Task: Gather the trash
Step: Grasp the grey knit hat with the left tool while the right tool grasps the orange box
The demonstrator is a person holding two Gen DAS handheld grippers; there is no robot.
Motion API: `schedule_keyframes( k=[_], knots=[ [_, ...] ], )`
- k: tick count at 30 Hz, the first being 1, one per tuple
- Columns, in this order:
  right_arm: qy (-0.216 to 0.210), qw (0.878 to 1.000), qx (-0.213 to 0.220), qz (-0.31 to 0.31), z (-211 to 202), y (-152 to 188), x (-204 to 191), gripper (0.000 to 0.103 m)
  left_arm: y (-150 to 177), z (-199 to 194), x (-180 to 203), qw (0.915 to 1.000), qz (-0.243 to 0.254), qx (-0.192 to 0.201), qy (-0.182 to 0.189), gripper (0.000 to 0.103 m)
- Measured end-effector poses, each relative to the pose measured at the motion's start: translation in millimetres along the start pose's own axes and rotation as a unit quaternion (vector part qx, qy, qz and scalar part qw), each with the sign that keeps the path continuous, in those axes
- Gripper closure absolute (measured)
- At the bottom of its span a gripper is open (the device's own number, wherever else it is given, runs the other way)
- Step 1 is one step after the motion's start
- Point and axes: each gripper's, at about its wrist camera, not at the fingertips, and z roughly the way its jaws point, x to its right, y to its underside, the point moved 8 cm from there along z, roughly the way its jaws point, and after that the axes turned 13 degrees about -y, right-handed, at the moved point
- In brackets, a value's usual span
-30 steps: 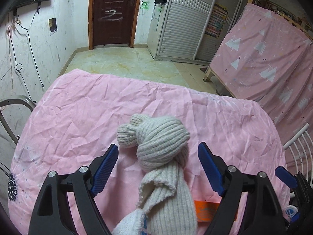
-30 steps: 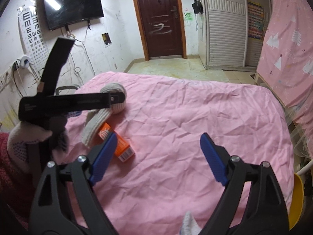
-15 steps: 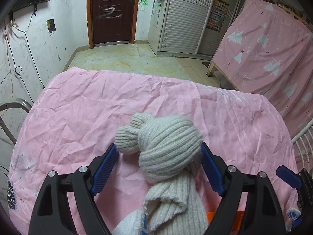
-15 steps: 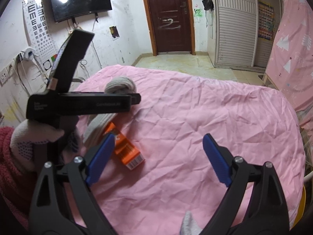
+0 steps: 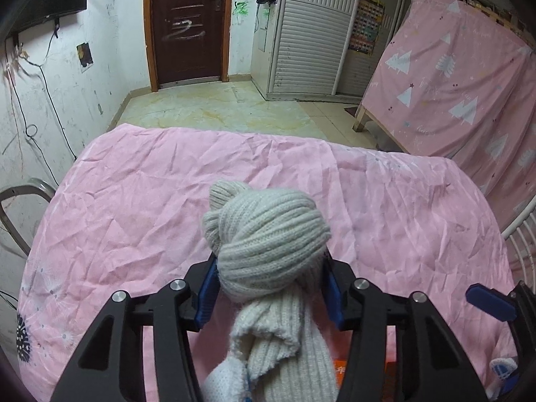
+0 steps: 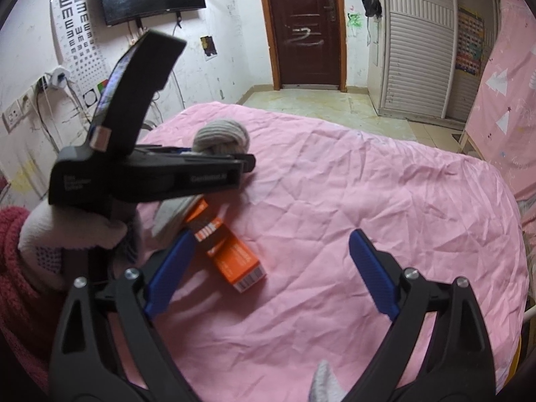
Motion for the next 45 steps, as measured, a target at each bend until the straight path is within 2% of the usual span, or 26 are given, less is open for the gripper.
schedule_keyframes(
  k=[7, 17, 21, 28, 30, 32, 36, 45],
  knots=[
    [-0.008, 1.0, -0.02, -0.022, 12, -3, -11, 0.013, -4, -18, -28, 0.999, -0.04, 0.015, 0.008, 0.06],
    [-0.024, 0.997, -0.051, -0.059, 39, -8, -35, 0.014, 0, -55, -85, 0.9946, -0.095, 0.043, -0.001, 0.06],
    [-0.029, 0.995, -0.066, -0.064, 45, -5, -39, 0.035, 7, -60, -91, 0.9942, -0.099, 0.042, -0.001, 0.06],
    [-0.02, 0.994, -0.093, -0.057, 53, 1, -35, 0.057, 17, -72, -91, 0.9939, -0.1, 0.045, 0.003, 0.06],
    [-0.017, 0.994, -0.092, -0.059, 52, 2, -35, 0.071, 19, -76, -88, 0.9941, -0.097, 0.047, 0.004, 0.06],
    [-0.014, 0.994, -0.091, -0.063, 51, 3, -35, 0.08, 21, -80, -85, 0.9943, -0.094, 0.049, 0.004, 0.06],
    [-0.011, 0.995, -0.079, -0.062, 42, 3, -34, 0.081, 24, -90, -78, 0.9948, -0.087, 0.052, 0.003, 0.06],
    [0.001, 1.0, 0.0, -0.008, -12, -5, -8, 0.081, 25, -114, -49, 0.9961, -0.058, 0.067, 0.006, 0.06]
  ],
)
